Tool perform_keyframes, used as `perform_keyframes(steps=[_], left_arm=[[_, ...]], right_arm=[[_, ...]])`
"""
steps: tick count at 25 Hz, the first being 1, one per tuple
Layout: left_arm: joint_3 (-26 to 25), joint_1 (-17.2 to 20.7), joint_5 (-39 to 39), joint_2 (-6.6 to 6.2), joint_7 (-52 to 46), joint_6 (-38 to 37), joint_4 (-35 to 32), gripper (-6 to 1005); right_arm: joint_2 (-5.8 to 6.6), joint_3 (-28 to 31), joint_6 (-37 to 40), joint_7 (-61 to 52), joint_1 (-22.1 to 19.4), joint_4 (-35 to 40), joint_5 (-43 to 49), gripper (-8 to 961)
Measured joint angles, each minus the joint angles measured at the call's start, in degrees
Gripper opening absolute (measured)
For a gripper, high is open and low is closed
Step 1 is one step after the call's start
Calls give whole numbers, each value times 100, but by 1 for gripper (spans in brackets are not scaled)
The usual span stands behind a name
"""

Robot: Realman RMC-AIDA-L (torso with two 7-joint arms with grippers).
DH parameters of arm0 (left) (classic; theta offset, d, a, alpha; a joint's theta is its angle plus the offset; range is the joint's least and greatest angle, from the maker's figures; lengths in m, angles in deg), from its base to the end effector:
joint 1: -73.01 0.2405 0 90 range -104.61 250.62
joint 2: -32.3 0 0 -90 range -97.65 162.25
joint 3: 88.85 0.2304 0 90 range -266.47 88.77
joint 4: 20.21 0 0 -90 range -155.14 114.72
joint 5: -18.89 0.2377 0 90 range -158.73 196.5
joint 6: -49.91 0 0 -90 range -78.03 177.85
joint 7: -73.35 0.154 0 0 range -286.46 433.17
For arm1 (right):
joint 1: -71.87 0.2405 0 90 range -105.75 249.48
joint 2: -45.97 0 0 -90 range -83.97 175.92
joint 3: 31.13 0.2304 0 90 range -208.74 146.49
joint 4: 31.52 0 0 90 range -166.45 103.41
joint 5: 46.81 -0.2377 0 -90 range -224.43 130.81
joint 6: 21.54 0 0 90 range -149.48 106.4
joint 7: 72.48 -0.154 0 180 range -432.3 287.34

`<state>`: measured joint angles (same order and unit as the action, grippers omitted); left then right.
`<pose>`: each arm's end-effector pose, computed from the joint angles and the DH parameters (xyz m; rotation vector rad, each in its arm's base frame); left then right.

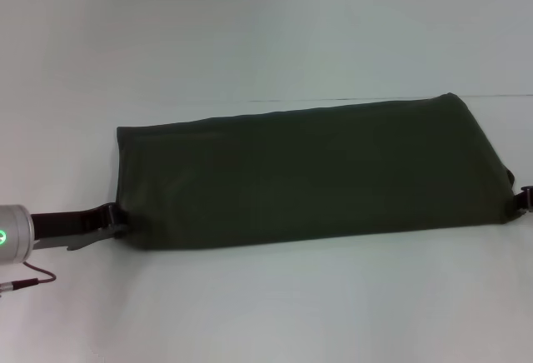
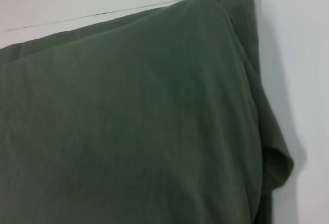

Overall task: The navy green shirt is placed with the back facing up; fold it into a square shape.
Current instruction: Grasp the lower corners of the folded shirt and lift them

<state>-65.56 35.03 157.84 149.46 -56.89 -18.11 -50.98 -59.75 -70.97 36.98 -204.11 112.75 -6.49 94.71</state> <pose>-0.3169 0.3861 0.0092 -1.9971 -1.8090 -0.4876 0.3465 0.4180 0.0684 -2.0033 1.5389 0.0648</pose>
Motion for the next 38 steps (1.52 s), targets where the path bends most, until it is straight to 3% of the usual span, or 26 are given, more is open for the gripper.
perform_keyframes(steps=[2, 5, 11, 26, 38], left_arm=[[0, 0, 0, -1, -7, -12, -7, 4], [-8, -8, 10, -24, -17, -87, -28, 4], [-44, -43, 36, -84, -35, -477, -139, 4], [-86, -68, 556, -222, -224, -1321, -443, 9], [-167, -85, 846, -260, -399, -1694, -579, 52]], right_arm=[[3, 6, 6, 4, -23, 11, -12, 12], [0, 40, 128, 8, -132, 191, -40, 16], [-183, 375, 839, 179, -560, 1019, -189, 25], [-382, 1028, 2164, 646, -1326, 1580, -445, 46], [-372, 1152, 2467, 651, -1437, 1602, -431, 63]])
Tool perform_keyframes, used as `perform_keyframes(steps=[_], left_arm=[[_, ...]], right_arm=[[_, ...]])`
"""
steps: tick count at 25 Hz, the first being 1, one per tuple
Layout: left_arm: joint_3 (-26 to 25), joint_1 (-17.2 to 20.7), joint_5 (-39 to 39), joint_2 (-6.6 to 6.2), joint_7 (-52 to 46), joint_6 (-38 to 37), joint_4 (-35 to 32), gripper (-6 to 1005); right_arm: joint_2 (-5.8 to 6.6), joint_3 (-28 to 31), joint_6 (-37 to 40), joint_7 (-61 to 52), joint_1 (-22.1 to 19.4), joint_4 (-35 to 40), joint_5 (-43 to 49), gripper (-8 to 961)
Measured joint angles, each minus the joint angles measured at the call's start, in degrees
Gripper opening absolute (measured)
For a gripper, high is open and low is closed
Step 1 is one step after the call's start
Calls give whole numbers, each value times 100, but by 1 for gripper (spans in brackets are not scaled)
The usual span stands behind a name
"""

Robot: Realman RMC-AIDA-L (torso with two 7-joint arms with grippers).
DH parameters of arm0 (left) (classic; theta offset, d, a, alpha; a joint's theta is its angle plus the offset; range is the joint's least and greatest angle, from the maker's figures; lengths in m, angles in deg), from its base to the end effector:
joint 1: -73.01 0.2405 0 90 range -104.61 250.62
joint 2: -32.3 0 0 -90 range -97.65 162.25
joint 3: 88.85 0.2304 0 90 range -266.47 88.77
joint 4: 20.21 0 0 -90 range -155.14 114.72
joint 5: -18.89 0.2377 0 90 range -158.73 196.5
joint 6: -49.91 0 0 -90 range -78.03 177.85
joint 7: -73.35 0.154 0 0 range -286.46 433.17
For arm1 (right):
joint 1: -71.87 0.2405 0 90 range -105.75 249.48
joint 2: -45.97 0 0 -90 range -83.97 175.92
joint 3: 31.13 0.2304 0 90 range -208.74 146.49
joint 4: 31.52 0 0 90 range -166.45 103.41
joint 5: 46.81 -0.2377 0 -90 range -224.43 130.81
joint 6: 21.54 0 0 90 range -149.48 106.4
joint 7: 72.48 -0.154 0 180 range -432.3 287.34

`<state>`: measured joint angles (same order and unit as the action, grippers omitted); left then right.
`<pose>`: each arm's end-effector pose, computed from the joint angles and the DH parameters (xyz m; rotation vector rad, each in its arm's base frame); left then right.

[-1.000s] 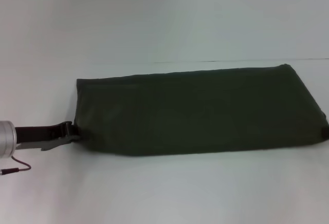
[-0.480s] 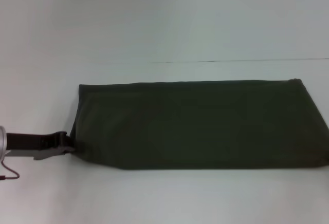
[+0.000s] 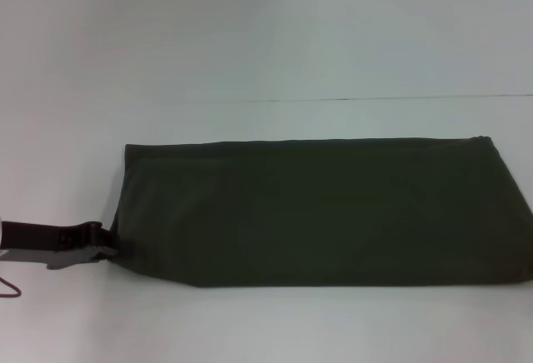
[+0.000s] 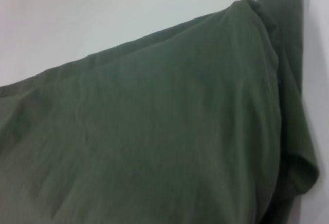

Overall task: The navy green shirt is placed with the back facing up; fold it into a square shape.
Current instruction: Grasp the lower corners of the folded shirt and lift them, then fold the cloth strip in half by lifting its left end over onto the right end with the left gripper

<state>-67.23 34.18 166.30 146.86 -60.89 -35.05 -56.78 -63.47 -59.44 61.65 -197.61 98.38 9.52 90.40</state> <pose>-0.3060 0.3666 0.0400 -2.1705 -1.8870 -0.3417 0.3682 0.3301 0.0978 -2.0870 1.6971 0.3103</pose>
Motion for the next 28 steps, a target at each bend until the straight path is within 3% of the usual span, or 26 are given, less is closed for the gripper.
perform_keyframes(steps=[8, 19, 24, 28], left_arm=[[-253, 49, 71, -18, -74, -46, -126, 114], [-926, 23, -55, -183, 21, -375, -310, 579], [-981, -2, -89, -194, -30, -343, -272, 771], [-950, -14, -90, -196, -219, -417, -251, 897]], right_arm=[[81, 286, 158, 6, 49, -1, -18, 74], [134, 796, 208, -31, 146, 436, -64, 557], [231, 1131, 383, 309, 139, 401, -939, 761], [346, 1109, 920, 643, 154, 63, -1472, 828]])
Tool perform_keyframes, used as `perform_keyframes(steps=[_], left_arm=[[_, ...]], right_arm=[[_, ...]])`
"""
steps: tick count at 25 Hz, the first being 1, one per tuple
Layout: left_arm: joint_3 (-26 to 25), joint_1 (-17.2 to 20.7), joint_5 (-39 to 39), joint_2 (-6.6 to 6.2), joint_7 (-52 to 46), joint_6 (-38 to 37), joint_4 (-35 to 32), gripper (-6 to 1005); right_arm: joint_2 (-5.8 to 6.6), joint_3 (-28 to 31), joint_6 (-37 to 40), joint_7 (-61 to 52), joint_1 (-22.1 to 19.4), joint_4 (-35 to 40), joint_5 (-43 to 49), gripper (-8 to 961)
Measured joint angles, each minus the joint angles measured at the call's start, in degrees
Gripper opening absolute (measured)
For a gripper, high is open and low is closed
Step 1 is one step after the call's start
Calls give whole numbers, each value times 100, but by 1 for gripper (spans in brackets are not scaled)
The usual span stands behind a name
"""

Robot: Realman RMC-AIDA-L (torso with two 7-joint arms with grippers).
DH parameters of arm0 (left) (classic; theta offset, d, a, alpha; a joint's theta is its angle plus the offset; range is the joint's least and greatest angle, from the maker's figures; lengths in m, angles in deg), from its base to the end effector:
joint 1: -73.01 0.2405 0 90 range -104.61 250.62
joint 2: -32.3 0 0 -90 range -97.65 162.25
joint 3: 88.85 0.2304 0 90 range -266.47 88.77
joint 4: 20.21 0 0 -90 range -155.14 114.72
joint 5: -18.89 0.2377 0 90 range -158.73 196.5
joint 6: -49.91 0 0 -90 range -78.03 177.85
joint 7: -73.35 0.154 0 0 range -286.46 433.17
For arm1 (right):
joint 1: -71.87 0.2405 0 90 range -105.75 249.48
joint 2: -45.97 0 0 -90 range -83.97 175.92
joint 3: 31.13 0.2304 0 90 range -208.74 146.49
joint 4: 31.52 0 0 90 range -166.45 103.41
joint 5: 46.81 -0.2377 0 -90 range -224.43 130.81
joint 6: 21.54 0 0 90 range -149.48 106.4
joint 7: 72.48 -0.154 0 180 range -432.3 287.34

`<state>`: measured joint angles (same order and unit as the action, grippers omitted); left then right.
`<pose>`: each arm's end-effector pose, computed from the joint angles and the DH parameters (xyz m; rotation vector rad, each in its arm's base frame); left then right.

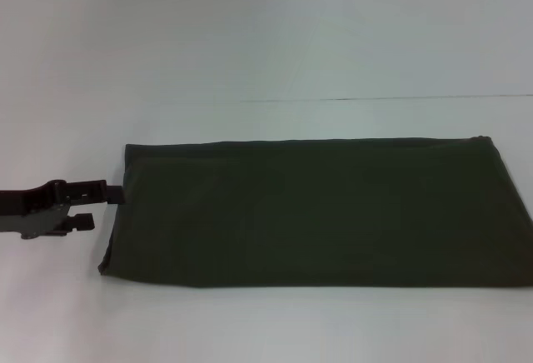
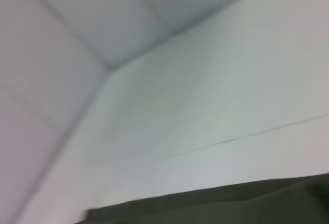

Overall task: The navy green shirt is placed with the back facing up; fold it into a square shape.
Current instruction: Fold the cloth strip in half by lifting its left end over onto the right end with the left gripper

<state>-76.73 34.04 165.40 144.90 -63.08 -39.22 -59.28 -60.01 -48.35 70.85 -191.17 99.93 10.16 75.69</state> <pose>-0.3079 0.3699 0.0793 -2.0470 -1.9314 -0.5564 0.3295 0.3470 0.1620 -2.1057 1.4400 0.7994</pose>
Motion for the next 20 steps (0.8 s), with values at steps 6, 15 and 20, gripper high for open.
perform_keyframes(steps=[6, 15, 20], left_arm=[[1, 37, 61, -2, -358, -45, 4, 896], [57, 96, 467, 46, -693, 164, 59, 894], [88, 109, 481, 62, -792, 471, 406, 895]], right_arm=[[345, -330, 653, -15, 183, -815, -33, 927], [577, -646, 954, -22, 254, -1064, -42, 944], [596, -635, 984, 60, 232, -1061, -44, 944]])
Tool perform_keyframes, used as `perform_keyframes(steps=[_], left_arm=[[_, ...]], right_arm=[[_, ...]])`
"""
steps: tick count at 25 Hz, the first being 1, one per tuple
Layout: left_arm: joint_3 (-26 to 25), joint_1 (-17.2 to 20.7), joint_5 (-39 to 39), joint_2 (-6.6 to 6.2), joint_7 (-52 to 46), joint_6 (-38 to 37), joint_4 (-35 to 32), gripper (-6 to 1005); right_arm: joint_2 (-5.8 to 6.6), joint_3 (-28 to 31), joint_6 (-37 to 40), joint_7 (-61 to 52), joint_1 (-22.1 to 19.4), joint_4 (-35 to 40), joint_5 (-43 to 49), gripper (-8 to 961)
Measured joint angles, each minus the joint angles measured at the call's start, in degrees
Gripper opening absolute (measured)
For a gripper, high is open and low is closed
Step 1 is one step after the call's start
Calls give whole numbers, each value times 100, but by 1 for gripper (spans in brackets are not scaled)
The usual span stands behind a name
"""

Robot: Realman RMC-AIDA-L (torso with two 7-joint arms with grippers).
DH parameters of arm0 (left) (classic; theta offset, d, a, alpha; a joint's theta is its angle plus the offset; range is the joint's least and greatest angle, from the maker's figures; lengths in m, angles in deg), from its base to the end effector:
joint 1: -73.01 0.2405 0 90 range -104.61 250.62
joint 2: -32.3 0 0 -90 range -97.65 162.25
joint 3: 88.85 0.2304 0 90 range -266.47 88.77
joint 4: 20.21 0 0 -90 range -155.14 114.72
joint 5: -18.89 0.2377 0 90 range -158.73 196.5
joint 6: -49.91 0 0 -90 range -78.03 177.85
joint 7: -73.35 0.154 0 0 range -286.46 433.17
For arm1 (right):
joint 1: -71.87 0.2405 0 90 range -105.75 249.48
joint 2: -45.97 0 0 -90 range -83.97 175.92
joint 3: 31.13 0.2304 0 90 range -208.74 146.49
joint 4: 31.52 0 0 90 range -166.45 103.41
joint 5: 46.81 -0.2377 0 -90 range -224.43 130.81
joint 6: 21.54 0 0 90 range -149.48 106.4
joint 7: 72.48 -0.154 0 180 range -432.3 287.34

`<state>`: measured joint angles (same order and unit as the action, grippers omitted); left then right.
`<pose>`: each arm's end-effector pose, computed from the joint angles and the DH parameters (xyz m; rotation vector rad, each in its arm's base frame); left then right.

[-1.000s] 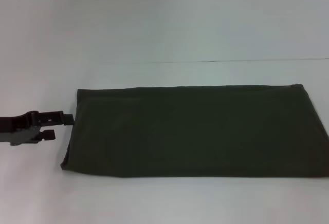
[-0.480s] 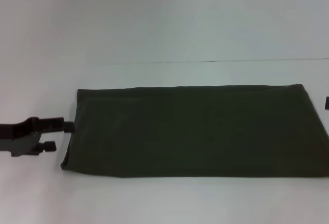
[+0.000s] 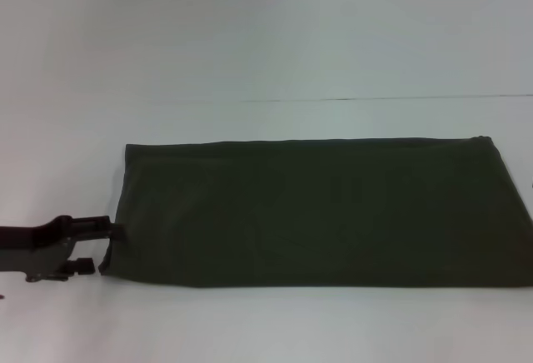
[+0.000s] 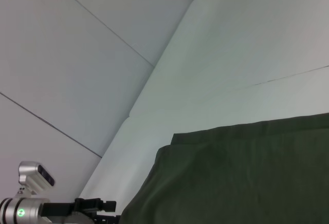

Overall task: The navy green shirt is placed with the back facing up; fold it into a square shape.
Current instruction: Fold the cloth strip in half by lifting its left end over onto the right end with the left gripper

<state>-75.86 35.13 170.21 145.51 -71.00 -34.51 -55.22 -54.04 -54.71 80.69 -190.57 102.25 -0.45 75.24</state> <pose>-0.3298 0.3573 0.0537 -1.8644 -2.1494 -0.4511 0.3108 0.3351 0.1463 -2.3820 1.5480 0.7841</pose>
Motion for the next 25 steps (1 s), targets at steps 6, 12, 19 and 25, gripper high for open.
perform_keyframes(steps=[6, 12, 19, 25], left_arm=[[115, -19, 21, 1, -197, 354, 222, 894], [122, -44, 2, 6, -336, 474, 366, 894], [101, -108, -40, 8, -398, 625, 553, 893], [121, -233, -49, 16, -406, 703, 713, 893]], right_arm=[[0, 22, -17, 77, -3, 2, -8, 944], [1, -10, -32, 84, 43, -2, -8, 943], [-4, -63, -41, 91, 46, -1, 1, 943], [-7, -76, -44, 114, 43, -4, 3, 943]])
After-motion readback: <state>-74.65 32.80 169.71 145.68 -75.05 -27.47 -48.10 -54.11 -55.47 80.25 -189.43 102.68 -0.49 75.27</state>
